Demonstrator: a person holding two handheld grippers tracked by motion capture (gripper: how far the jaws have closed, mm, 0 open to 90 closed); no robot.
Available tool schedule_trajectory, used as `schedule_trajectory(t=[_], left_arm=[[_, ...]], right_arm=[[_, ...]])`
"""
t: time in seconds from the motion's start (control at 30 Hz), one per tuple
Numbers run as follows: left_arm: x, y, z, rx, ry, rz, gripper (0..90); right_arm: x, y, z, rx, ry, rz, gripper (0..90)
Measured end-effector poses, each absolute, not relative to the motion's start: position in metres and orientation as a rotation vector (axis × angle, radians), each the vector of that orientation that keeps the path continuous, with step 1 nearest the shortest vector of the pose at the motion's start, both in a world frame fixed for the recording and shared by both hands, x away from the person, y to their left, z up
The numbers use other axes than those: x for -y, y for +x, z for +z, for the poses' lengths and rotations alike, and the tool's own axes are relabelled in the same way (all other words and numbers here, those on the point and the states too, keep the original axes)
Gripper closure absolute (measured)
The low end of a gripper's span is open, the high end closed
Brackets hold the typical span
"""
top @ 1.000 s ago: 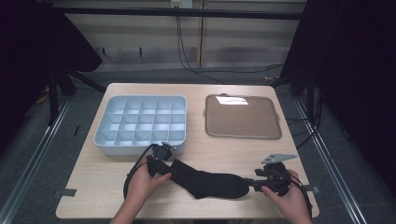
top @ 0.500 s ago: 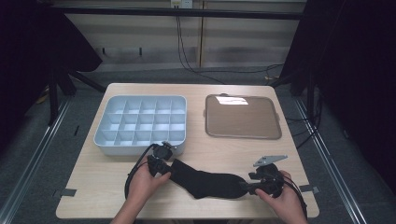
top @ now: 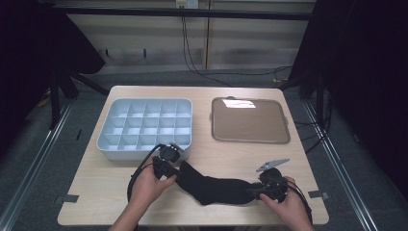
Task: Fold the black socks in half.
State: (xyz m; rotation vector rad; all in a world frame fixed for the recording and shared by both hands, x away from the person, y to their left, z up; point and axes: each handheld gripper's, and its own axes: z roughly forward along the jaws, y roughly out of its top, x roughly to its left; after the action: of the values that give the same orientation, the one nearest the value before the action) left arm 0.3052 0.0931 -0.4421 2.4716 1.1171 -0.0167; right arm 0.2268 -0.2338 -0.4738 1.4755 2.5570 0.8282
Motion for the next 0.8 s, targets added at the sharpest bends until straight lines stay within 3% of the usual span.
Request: schedule_trajectory(t=[0.3,0.47,0.8], left_arm=[[-0.079,0.298,-0.419,-1.044,2.472,-0.017,80.5],[-0.067,0.292,-0.402,-0.966,2.482,-0.018,80.6],[-0.043,0.282,-0.393,-0.871,2.489,-0.06,81.2]], right_arm=[[0.234,0.227,-0.472,-2.556,1.516,0.836,68.8],[0.229,0.228,-0.47,-2.557,1.512,0.839,75.8],[0.227,0.229,-0.471,-2.565,1.515,0.832,81.1]])
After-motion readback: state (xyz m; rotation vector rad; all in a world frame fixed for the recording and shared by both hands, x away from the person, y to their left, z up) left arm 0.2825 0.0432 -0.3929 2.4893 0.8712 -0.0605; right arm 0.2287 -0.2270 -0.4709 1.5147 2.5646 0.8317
